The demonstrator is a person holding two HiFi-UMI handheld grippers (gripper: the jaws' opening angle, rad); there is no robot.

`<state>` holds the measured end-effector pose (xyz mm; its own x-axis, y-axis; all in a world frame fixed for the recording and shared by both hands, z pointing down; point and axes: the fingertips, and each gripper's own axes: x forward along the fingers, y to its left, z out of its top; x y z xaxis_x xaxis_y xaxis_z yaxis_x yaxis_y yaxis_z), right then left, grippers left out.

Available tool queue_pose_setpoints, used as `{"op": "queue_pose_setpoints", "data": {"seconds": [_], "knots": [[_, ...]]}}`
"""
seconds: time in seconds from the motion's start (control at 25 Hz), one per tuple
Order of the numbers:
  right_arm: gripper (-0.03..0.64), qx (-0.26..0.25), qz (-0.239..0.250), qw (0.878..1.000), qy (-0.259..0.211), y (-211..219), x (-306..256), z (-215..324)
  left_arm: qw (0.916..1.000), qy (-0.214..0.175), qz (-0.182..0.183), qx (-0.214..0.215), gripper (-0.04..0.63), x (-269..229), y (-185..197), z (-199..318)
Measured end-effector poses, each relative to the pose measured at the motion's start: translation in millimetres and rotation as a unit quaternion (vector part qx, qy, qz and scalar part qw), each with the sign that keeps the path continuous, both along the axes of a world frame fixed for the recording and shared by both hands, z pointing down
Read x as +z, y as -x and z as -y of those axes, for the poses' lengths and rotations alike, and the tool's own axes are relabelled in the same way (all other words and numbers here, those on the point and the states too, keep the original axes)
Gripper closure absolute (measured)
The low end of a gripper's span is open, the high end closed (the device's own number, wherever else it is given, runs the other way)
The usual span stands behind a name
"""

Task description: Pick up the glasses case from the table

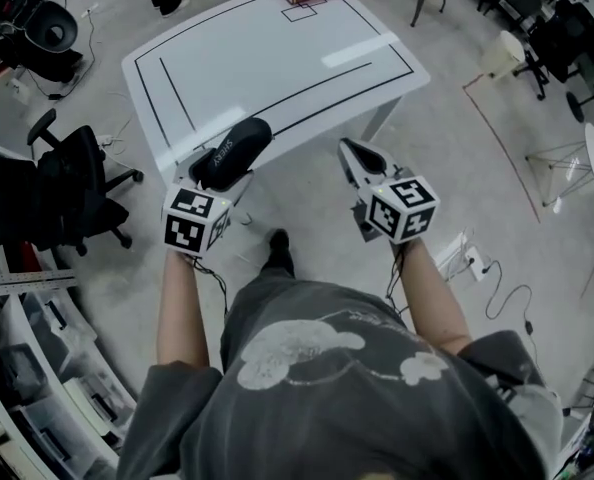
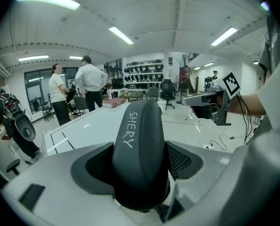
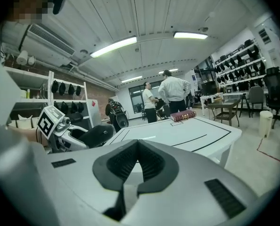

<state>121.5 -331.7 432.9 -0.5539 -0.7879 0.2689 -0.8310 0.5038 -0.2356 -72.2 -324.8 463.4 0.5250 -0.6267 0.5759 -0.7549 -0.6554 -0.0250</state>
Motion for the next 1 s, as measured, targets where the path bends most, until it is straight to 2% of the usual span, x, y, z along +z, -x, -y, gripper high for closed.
{"op": "queue_pose_setpoints", "data": {"seconds": [0.4,0.64,1.0], "knots": [[0.618,-0.006,0.007,1.0,-0.017,-27.7,-12.4,-106.5,0.999,-0.029,-0.031,-0.012,0.268,-33.9,-33.3,-109.4],[0.618,-0.011,0.009,1.0,-0.021,-40.4,-16.2,-165.2,0.9985,-0.036,-0.037,-0.017,0.268,-44.0,-49.5,-172.8],[0.618,-0.014,0.008,1.0,-0.017,-52.8,-12.9,-221.9,0.9979,-0.044,-0.041,-0.024,0.268,-54.6,-60.8,-227.3]]}}
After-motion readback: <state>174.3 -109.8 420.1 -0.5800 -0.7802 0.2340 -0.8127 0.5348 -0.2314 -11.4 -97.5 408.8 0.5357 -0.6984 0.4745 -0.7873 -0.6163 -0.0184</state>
